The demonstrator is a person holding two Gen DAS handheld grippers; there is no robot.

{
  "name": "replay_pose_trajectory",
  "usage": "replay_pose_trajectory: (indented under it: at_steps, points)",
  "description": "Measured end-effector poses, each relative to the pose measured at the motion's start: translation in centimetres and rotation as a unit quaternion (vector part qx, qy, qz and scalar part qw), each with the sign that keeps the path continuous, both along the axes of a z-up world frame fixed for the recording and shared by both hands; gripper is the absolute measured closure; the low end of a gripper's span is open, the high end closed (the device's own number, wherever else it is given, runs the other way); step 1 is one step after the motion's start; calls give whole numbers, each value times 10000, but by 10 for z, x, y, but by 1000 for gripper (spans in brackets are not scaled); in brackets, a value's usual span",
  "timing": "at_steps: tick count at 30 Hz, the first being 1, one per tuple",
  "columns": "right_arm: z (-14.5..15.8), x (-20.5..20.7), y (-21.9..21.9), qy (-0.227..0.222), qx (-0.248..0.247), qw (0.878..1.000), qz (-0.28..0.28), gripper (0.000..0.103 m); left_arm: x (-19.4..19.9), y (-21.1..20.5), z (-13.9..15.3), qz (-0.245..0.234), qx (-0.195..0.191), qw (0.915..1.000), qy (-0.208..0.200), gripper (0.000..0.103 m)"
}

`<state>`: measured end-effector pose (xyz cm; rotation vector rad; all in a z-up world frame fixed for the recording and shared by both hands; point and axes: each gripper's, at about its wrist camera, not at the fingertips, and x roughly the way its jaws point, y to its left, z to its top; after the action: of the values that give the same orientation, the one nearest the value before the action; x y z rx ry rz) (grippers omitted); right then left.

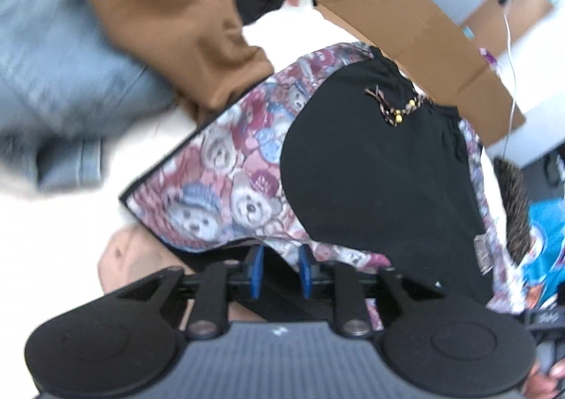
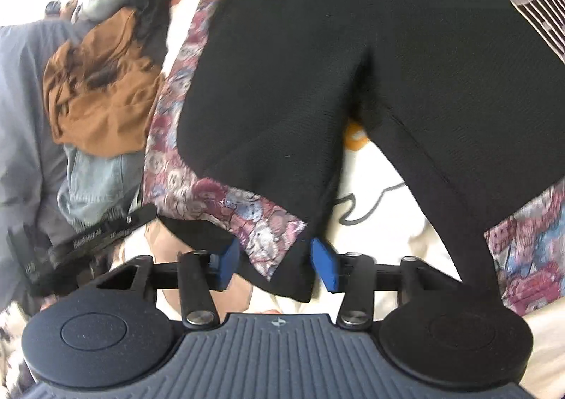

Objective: Fold clothes

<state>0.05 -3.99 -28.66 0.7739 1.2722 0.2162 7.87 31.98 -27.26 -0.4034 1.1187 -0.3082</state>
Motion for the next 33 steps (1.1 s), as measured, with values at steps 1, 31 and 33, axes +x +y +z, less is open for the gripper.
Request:
replay_pose_trajectory:
  at_steps: [1, 31, 33]
  points:
    - [-6, -3, -2, 58, -4, 10000, -50, 49, -2, 0, -3, 82, -113, 9999, 13, 63]
    - [-47, -28, -1, 580, 192, 9981, 45, 103, -33, -10, -43, 714, -971, 9907, 624, 102]
    - [-50, -28, -2, 635, 122, 9979, 72, 102, -31, -12, -52, 694, -827, 9918, 685, 102]
